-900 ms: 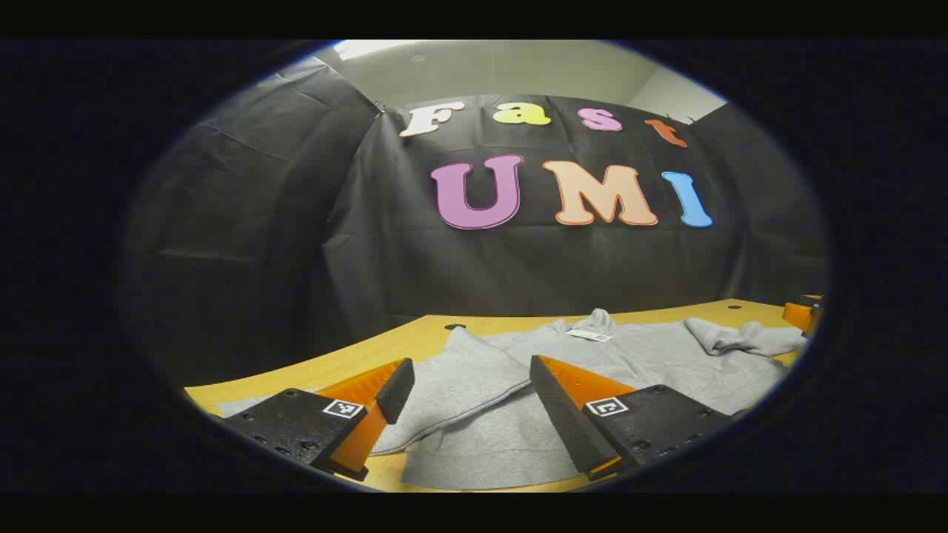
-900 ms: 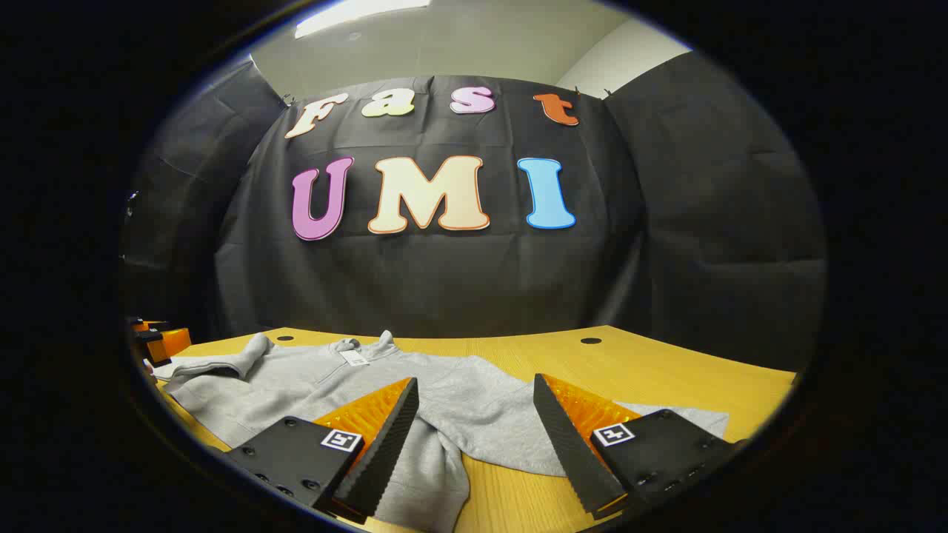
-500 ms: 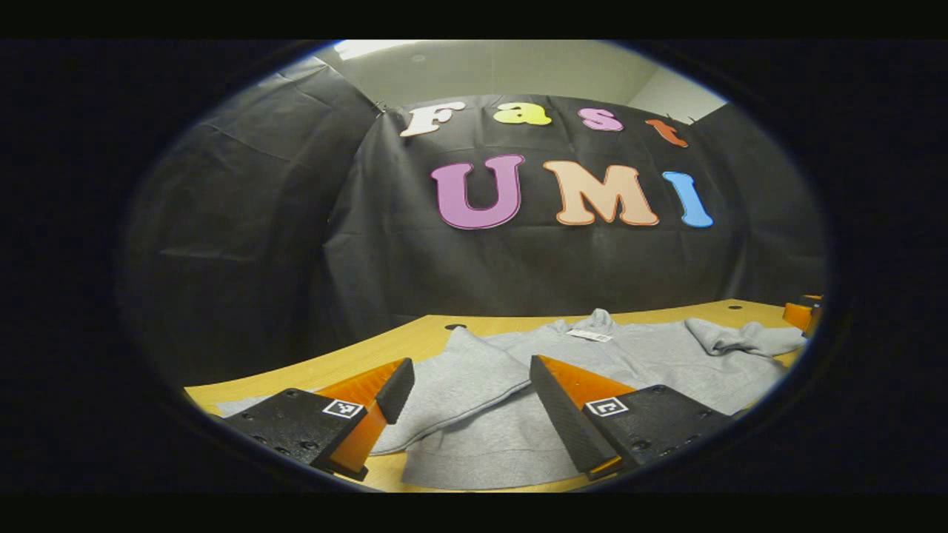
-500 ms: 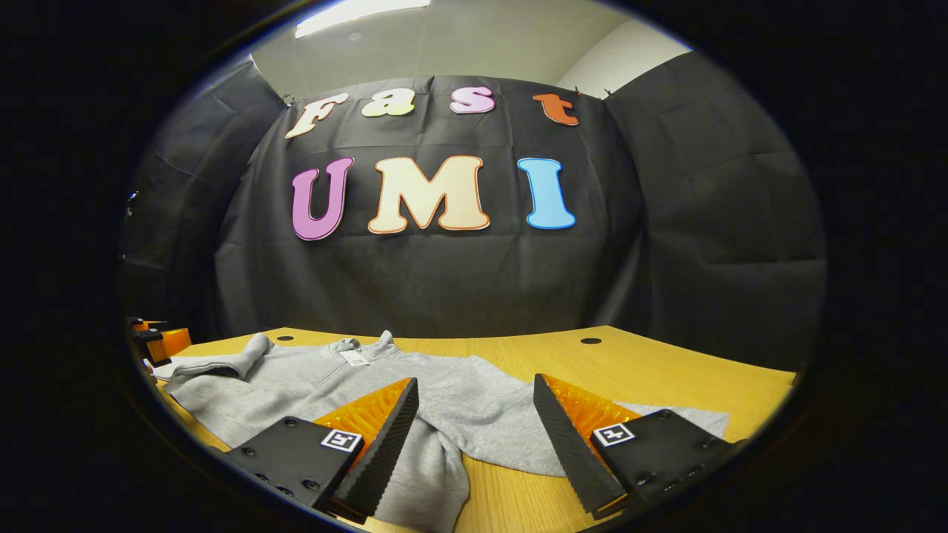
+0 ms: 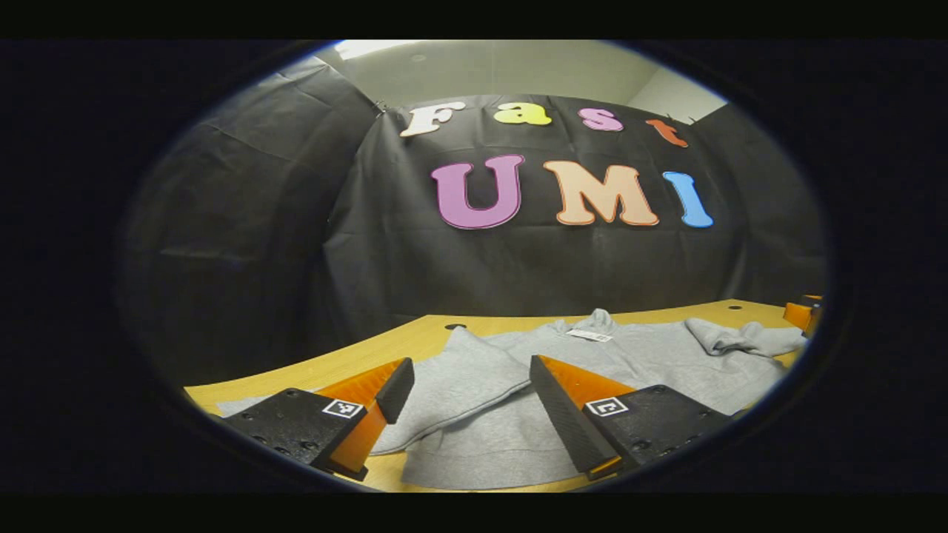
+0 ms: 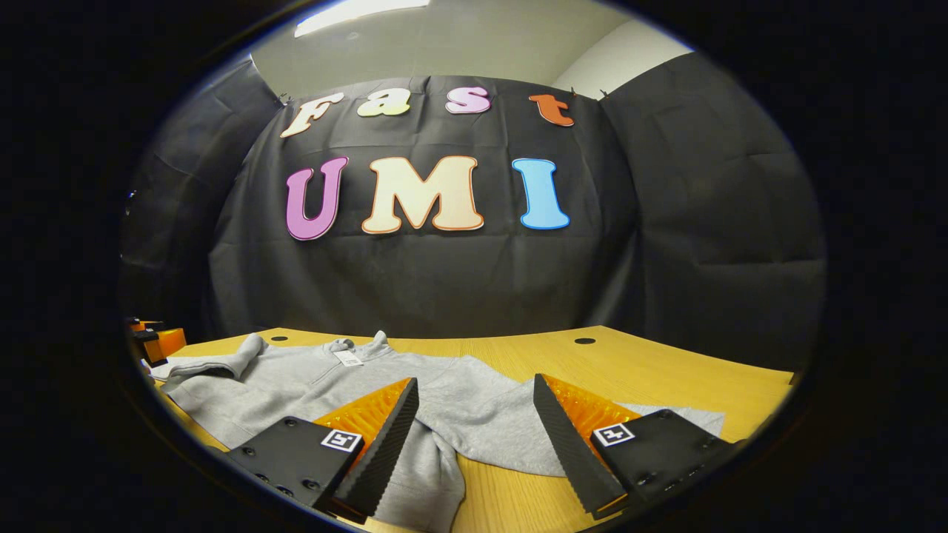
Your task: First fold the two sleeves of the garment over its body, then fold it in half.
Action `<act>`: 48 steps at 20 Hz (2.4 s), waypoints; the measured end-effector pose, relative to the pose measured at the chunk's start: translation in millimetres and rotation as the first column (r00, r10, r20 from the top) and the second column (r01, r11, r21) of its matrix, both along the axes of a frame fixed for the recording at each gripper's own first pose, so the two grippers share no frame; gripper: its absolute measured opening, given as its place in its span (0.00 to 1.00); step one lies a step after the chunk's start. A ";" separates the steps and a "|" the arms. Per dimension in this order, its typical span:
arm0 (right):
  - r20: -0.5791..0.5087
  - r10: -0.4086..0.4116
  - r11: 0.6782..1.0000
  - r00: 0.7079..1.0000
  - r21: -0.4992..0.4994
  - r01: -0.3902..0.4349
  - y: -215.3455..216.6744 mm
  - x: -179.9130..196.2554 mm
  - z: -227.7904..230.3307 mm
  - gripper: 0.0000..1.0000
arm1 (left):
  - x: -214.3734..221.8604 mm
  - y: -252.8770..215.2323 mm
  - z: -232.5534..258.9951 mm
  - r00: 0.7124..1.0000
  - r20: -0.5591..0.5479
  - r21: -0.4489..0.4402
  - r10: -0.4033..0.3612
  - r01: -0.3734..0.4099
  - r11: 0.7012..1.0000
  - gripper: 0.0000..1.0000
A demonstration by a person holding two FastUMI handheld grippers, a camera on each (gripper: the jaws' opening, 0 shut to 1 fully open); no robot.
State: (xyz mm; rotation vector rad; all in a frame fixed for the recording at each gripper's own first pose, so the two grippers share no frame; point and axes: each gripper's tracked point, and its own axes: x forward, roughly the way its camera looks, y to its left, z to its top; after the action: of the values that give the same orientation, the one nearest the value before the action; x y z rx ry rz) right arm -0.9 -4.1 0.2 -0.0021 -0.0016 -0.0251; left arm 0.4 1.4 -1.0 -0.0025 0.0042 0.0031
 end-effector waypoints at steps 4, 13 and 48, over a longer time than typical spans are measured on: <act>0.000 0.000 1.000 1.000 0.000 0.000 0.2 0.4 0.4 0.97 | -1.6 -0.7 -0.1 1.000 0.000 0.000 0.000 0.000 1.000 0.94; -0.011 0.052 0.999 0.999 0.011 -0.052 8.4 1.6 -0.8 0.97 | -2.3 -1.9 0.0 1.000 0.002 0.000 -0.008 0.008 1.000 0.93; -0.596 -0.256 0.959 0.761 -0.056 0.278 -205.3 -51.1 -82.7 0.94 | -3.3 -1.6 0.6 1.000 0.000 0.000 -0.009 0.009 1.000 0.93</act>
State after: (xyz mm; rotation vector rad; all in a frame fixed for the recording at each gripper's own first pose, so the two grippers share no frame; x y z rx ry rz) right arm -52.0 -209.4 -82.5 0.0258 0.6430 -0.3138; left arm -2.9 -0.2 -0.5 -0.0028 0.0042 -0.0057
